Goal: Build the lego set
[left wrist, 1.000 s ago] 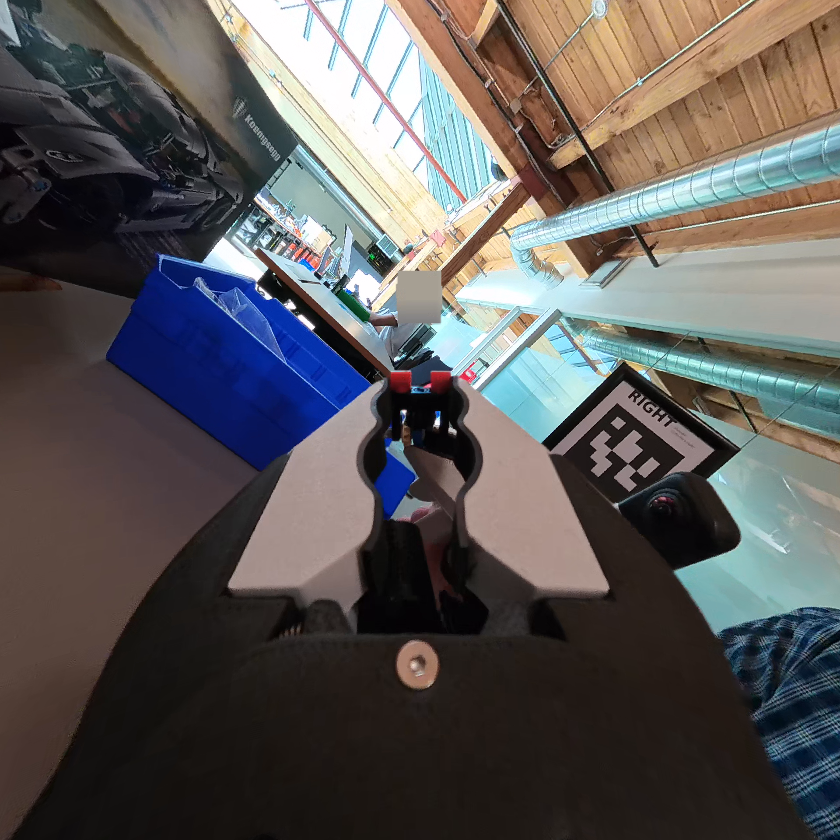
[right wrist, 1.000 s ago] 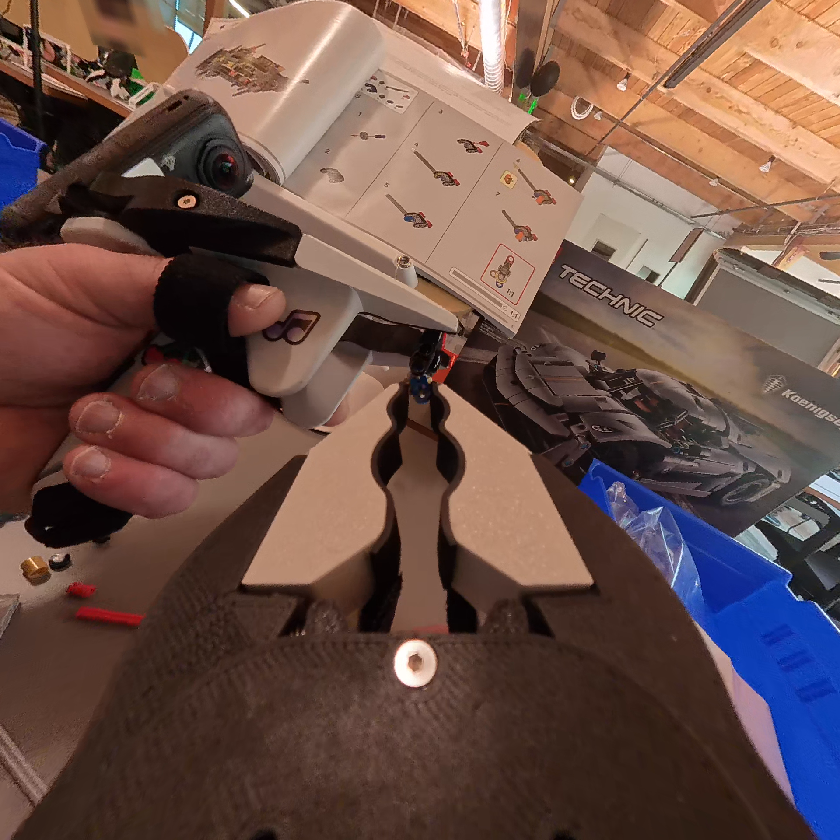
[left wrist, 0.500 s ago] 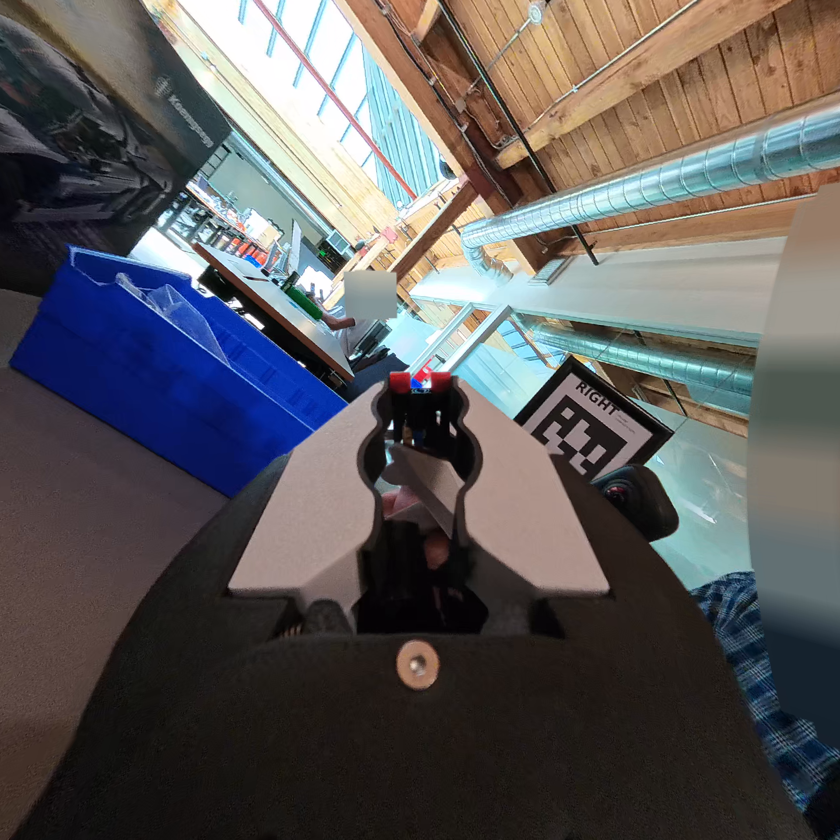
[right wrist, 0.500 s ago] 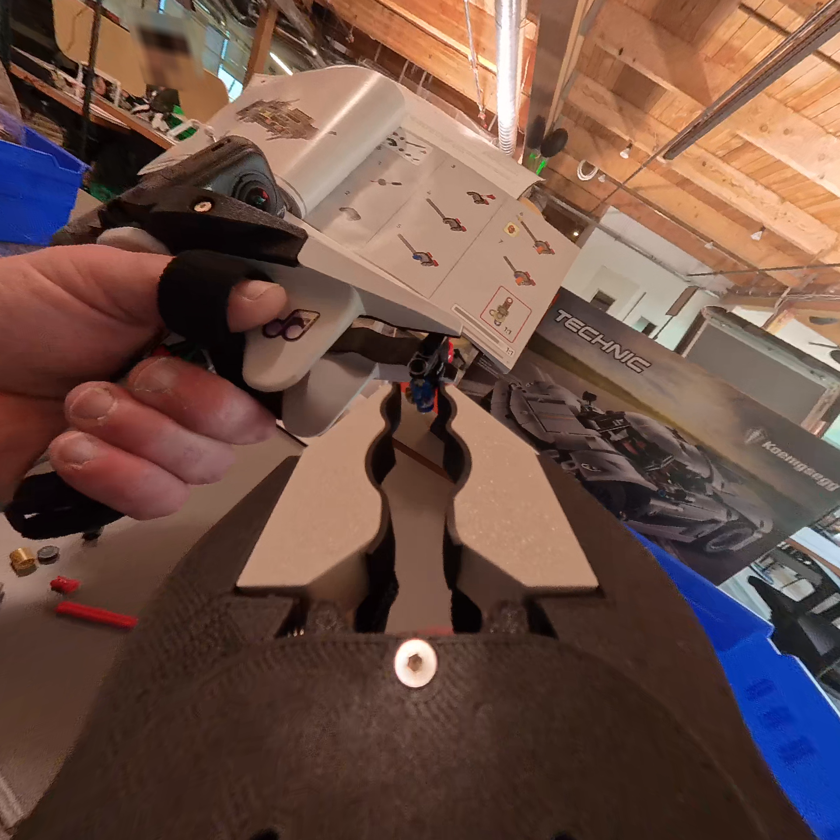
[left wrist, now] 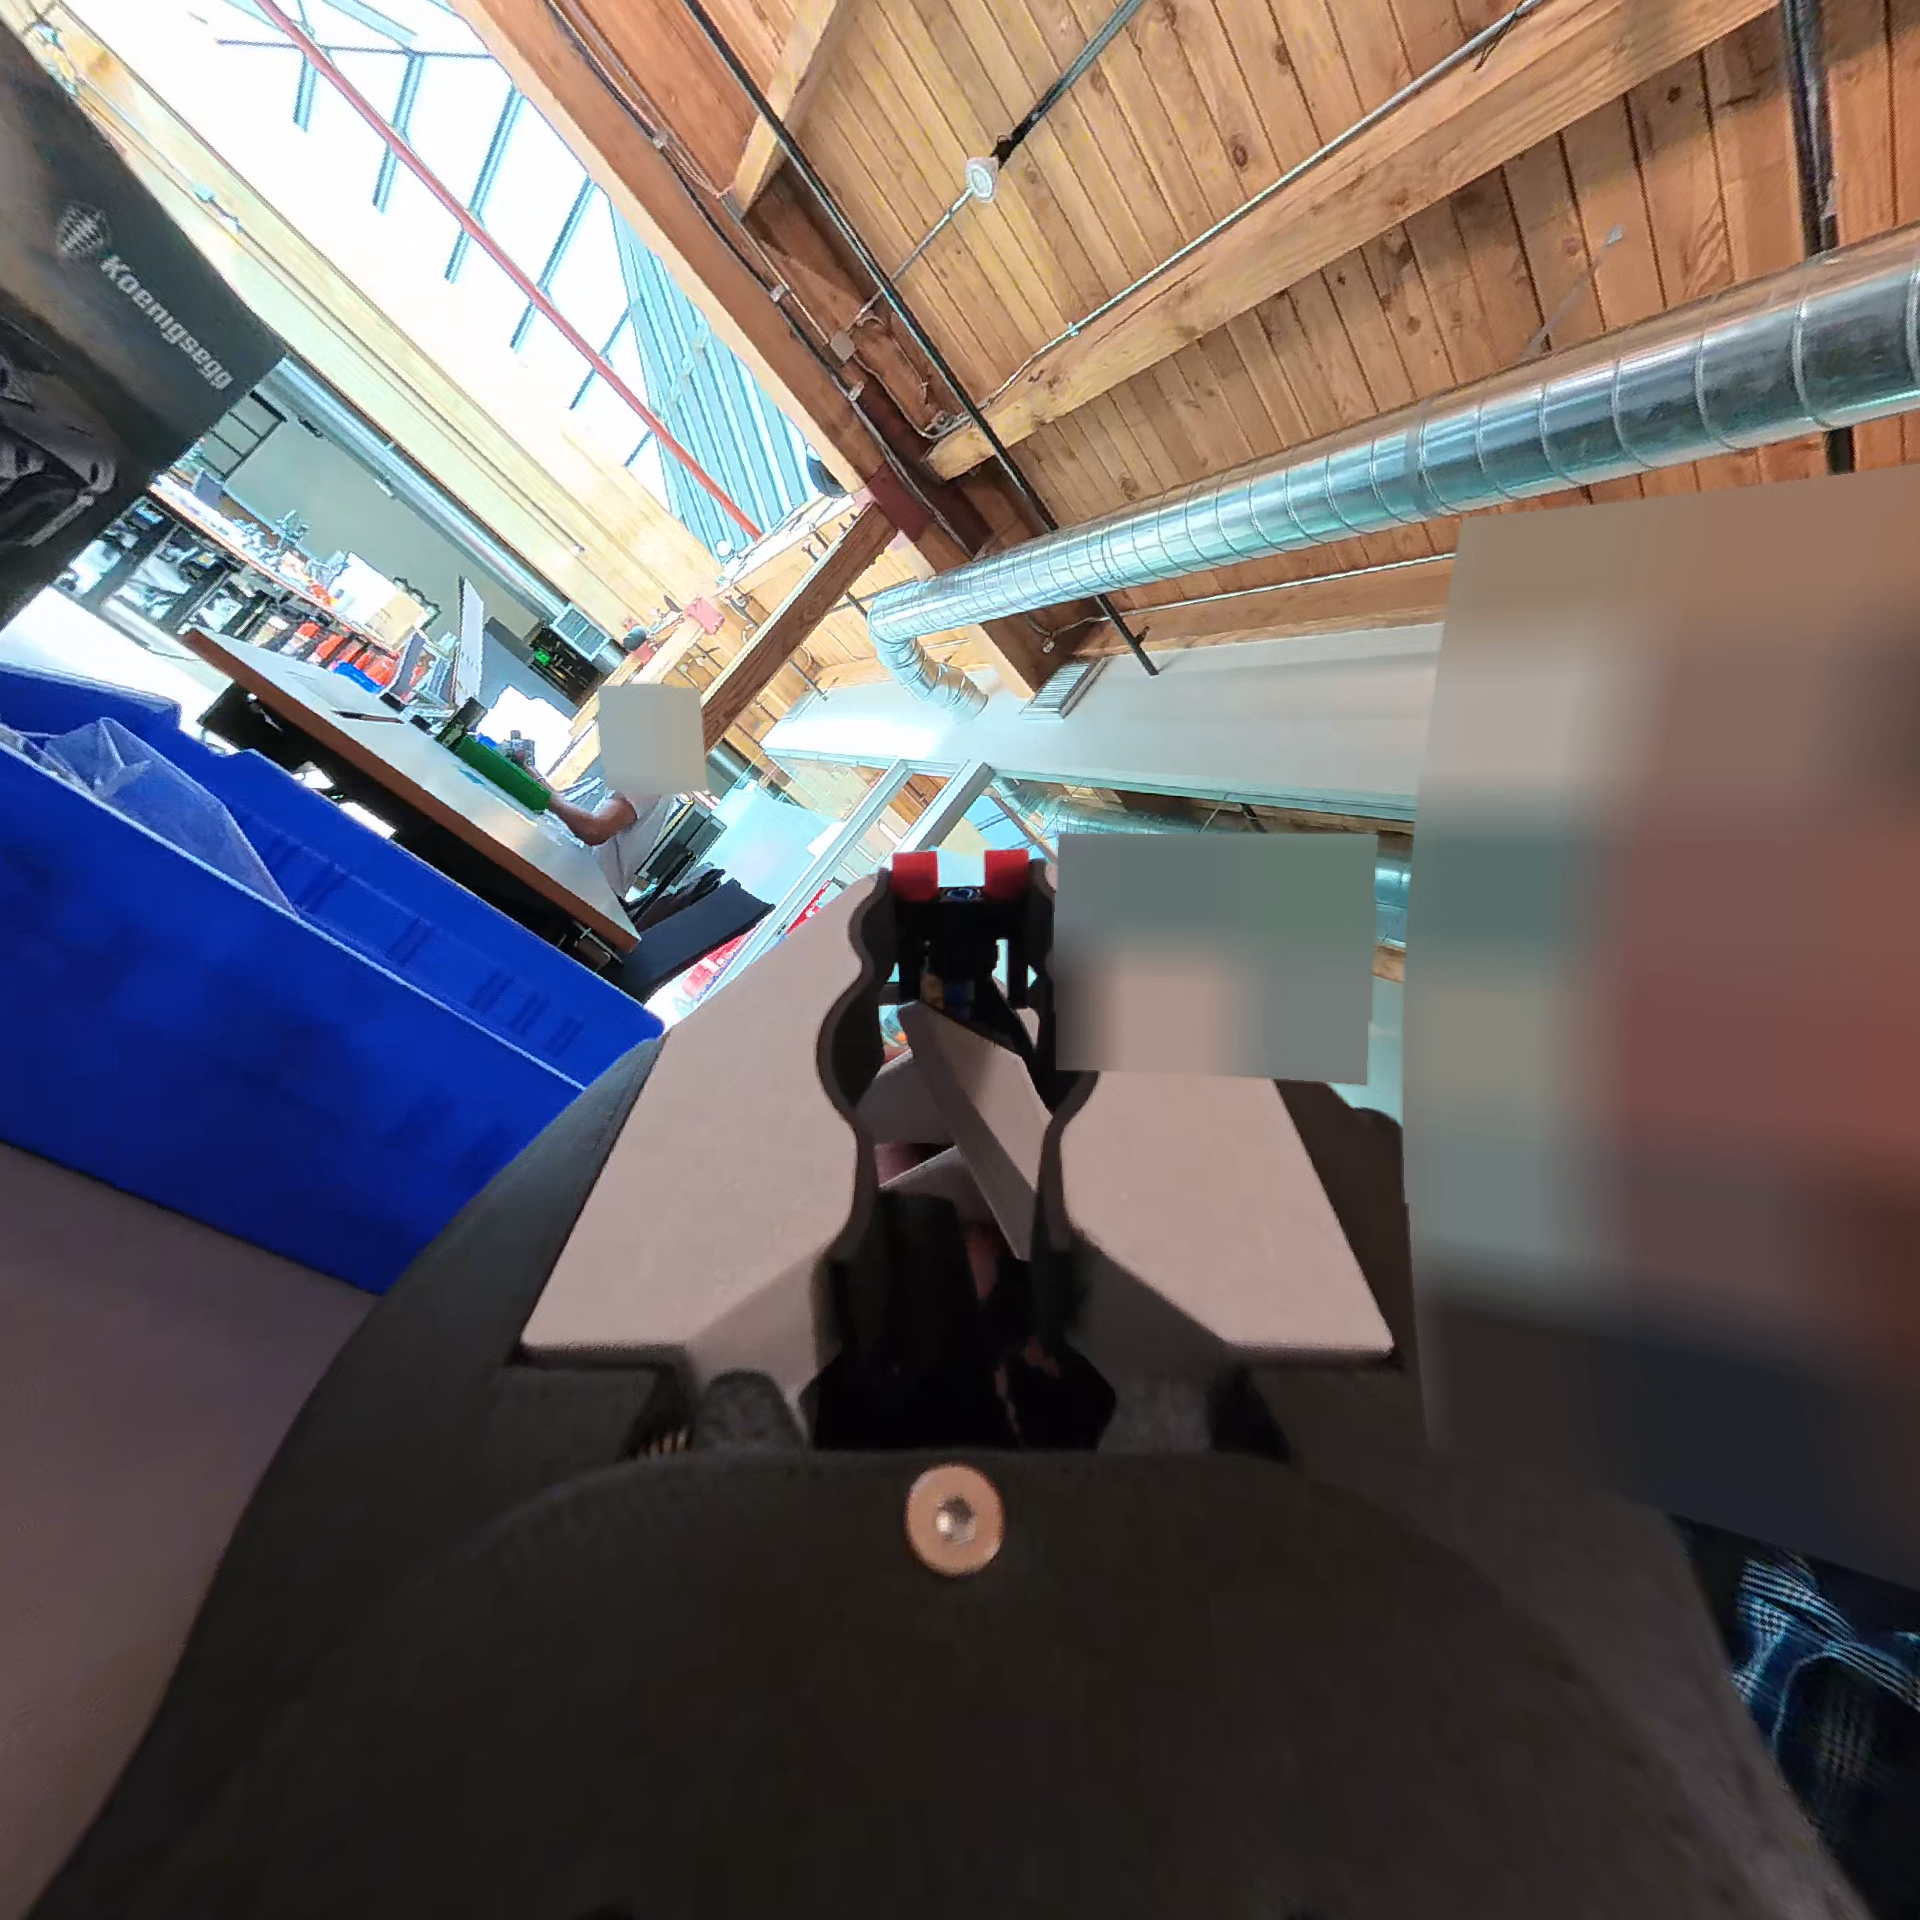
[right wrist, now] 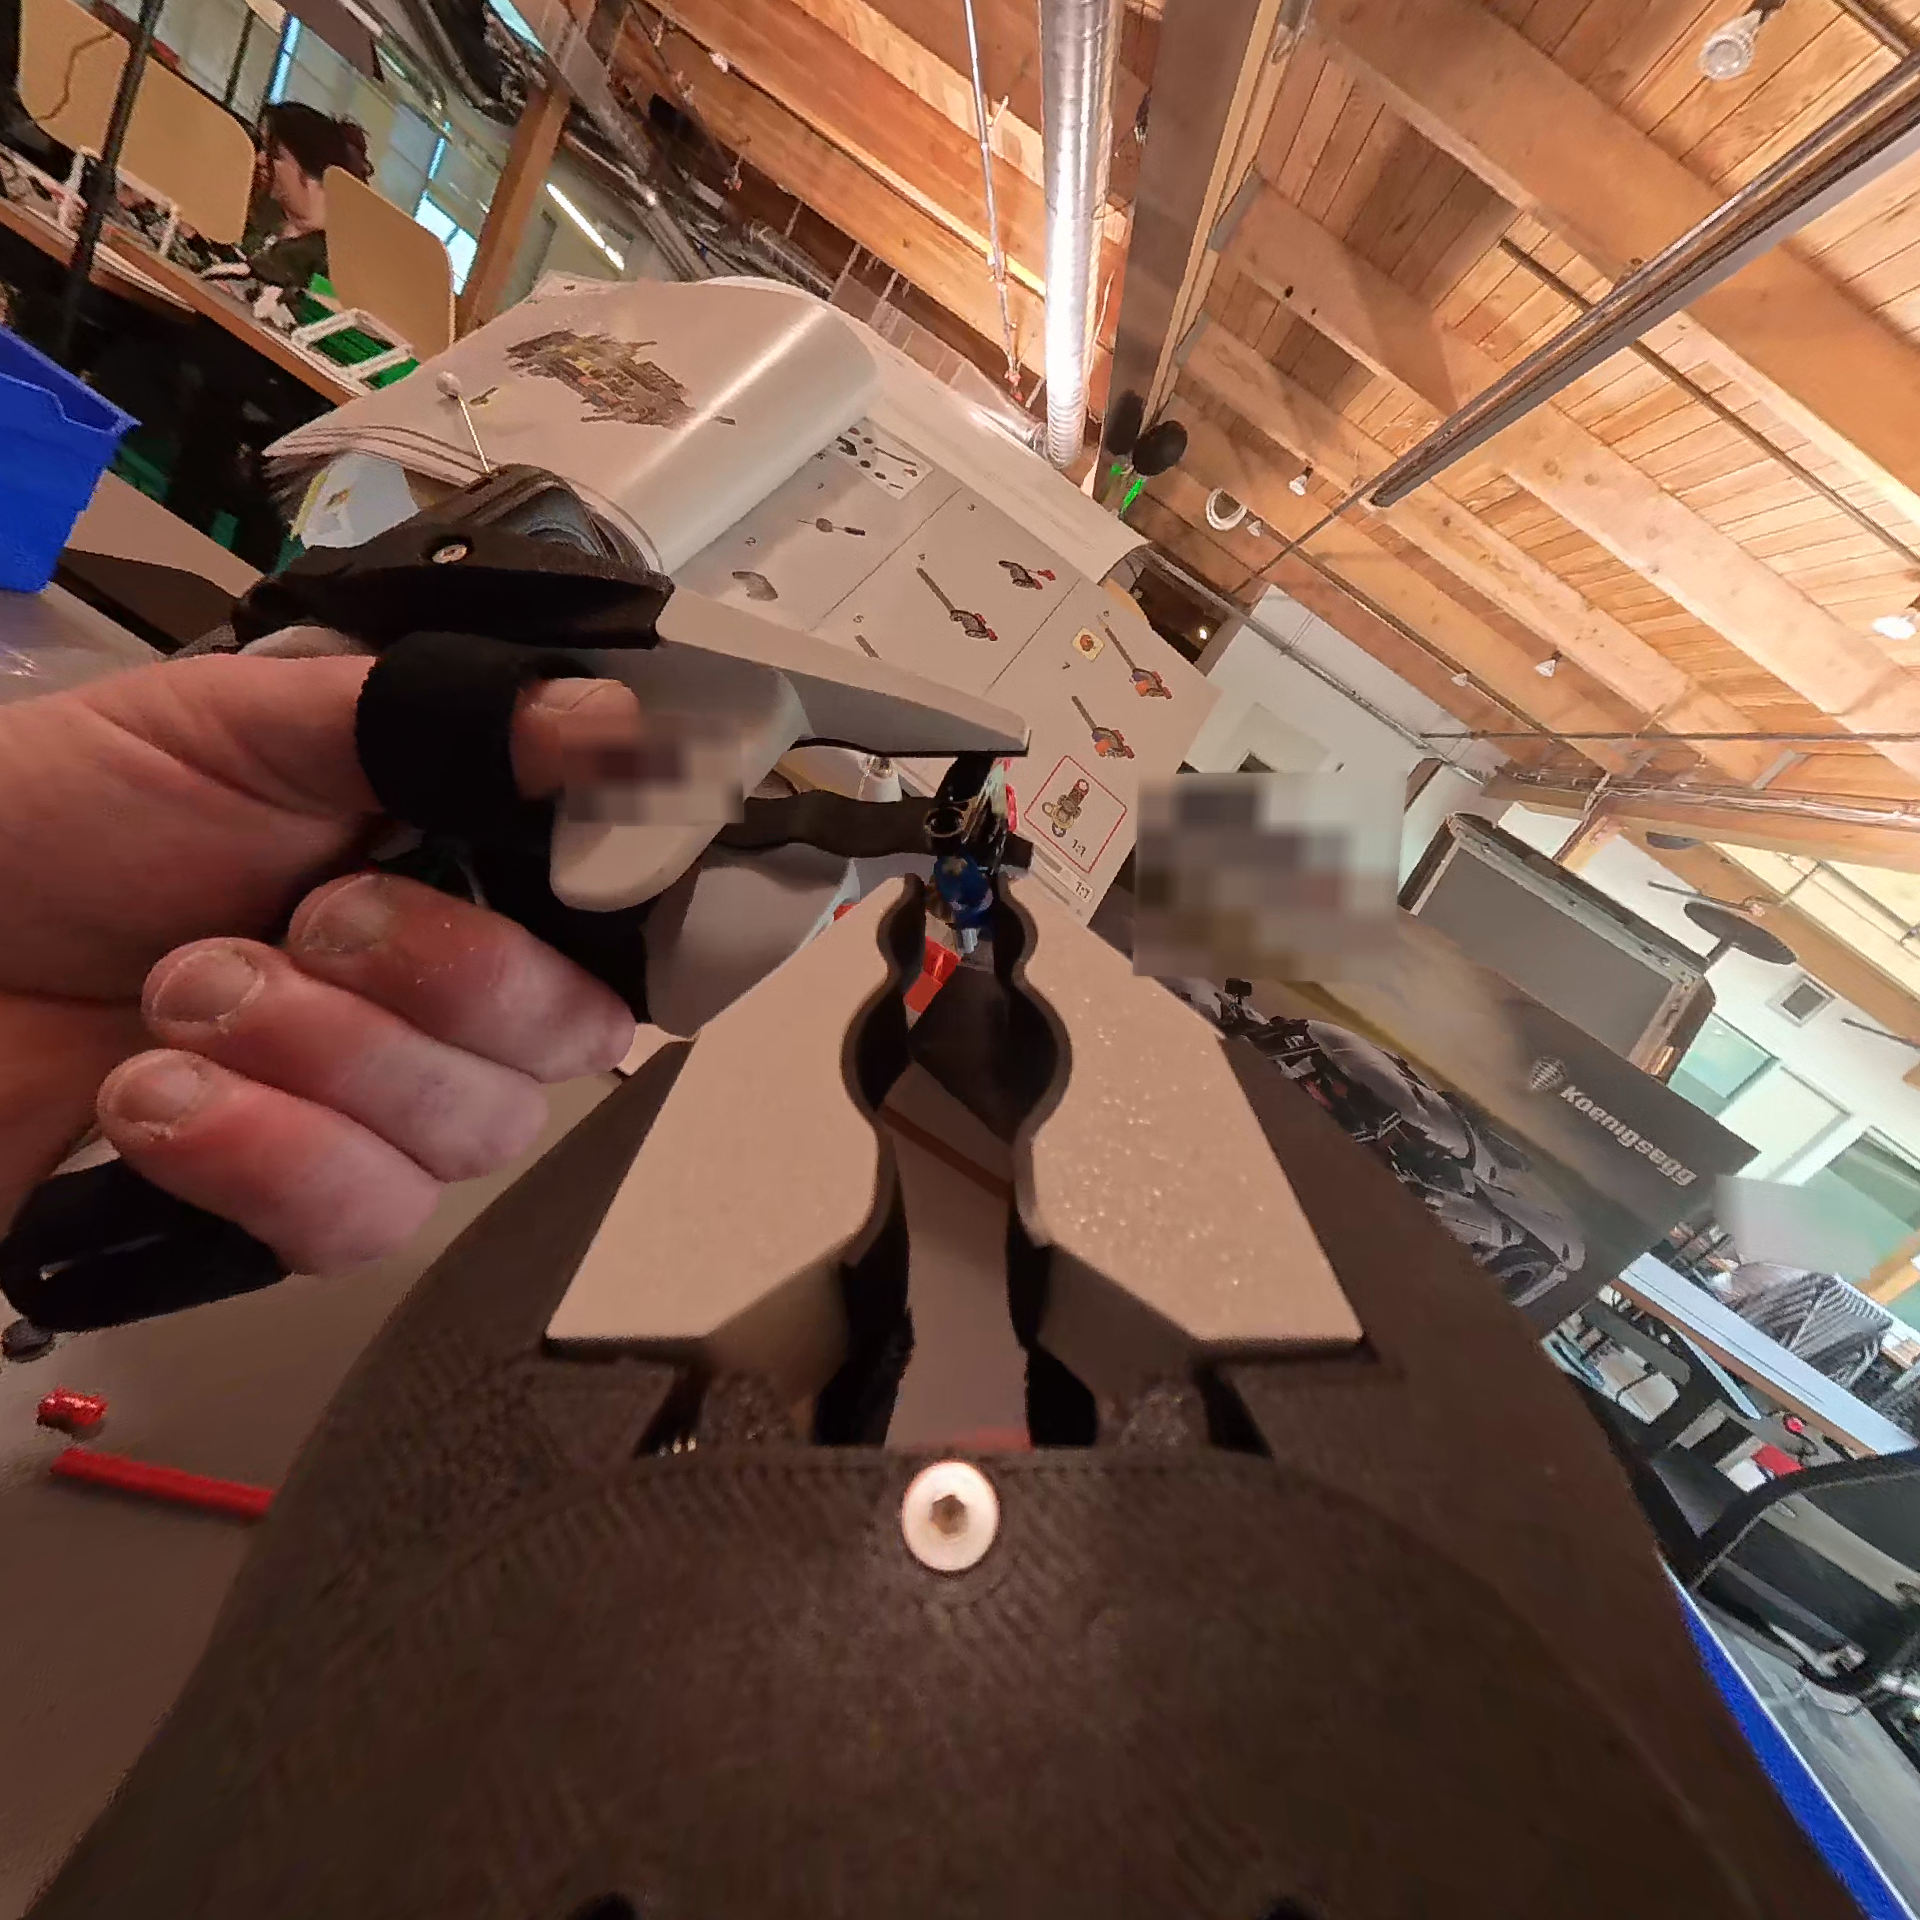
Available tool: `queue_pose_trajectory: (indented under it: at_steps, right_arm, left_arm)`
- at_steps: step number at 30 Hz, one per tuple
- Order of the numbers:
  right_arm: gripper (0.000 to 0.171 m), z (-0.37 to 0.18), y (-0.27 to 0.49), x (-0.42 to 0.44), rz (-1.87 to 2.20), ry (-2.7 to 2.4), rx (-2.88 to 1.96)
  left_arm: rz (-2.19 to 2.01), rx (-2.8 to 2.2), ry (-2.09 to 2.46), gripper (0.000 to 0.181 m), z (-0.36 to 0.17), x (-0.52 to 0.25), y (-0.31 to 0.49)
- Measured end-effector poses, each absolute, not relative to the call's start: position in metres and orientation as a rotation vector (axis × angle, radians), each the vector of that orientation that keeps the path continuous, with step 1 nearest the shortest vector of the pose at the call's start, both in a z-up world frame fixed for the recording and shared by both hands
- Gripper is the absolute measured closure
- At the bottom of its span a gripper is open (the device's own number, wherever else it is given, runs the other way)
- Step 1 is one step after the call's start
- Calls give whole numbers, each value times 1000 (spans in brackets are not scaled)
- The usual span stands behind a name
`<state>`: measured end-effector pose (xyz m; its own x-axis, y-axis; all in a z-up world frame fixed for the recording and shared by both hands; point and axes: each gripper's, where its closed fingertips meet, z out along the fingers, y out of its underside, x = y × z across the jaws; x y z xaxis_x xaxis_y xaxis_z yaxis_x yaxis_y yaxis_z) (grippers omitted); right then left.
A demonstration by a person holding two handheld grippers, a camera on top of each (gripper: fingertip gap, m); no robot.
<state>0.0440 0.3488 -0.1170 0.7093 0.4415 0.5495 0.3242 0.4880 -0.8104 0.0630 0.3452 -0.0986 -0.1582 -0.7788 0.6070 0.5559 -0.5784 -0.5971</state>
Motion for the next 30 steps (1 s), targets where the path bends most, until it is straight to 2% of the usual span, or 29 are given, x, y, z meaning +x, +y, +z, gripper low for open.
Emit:
queue_pose_trajectory:
  at_steps: [4, 10, 30]
  right_arm:
    - [154, -113, 343, 41, 111, -840, -1059]
    - [153, -110, 340, 42, 112, -845, -1036]
    - [157, -110, 341, 41, 132, -861, -1037]
  left_arm:
    - [-1871, -1149, 287, 158, -93, 61, 343]
    - [-1863, -1133, 267, 158, -89, 56, 345]
    - [-1846, -1162, 289, 158, -91, 62, 343]
